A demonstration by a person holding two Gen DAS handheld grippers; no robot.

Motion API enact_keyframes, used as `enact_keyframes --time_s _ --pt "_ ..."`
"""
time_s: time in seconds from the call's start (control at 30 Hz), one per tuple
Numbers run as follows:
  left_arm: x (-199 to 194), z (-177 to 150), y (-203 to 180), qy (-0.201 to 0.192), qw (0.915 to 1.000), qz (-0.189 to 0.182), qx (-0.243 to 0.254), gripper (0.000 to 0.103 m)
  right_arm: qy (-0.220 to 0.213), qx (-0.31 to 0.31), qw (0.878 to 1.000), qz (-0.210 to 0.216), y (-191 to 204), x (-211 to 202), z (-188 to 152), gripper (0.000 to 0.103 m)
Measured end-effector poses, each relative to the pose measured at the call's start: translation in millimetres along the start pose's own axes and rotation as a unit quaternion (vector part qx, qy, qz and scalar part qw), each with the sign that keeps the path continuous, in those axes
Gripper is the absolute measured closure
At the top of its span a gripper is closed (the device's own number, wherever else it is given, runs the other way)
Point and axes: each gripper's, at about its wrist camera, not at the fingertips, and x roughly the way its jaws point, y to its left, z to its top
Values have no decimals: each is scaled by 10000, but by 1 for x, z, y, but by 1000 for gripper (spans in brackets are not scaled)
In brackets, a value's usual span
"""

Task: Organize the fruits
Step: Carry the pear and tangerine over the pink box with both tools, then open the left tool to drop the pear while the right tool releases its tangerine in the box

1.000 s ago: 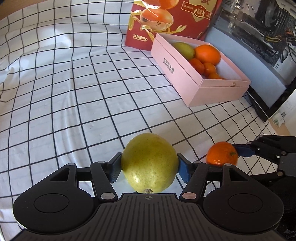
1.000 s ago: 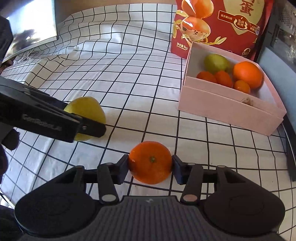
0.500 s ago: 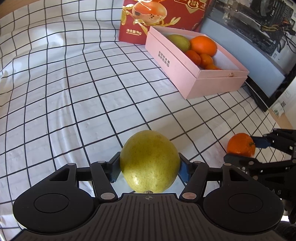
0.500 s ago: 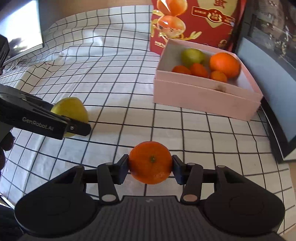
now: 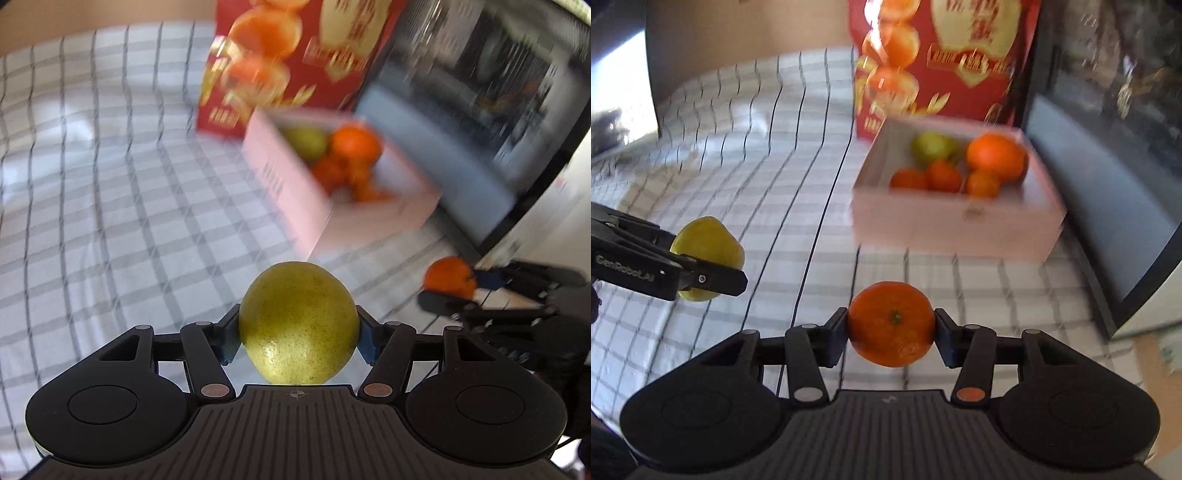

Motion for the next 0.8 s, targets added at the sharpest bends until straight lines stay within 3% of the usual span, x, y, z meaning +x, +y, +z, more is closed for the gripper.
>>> enact_keyframes --time_s 0.27,0.47,0.6,0.8 --pt "9 94 -40 -698 9965 -265 378 37 -947 -218 9947 -327 -34 -27 63 55" --pt "86 133 -54 -309 9989 84 335 37 -1211 -298 9912 -449 -60 -25 89 55" --pt "139 143 -54 45 9986 387 371 37 -1047 -288 9935 -339 -73 -6 89 55" --pt "182 140 -52 271 9934 847 727 36 -687 -193 9974 -131 -91 26 81 55"
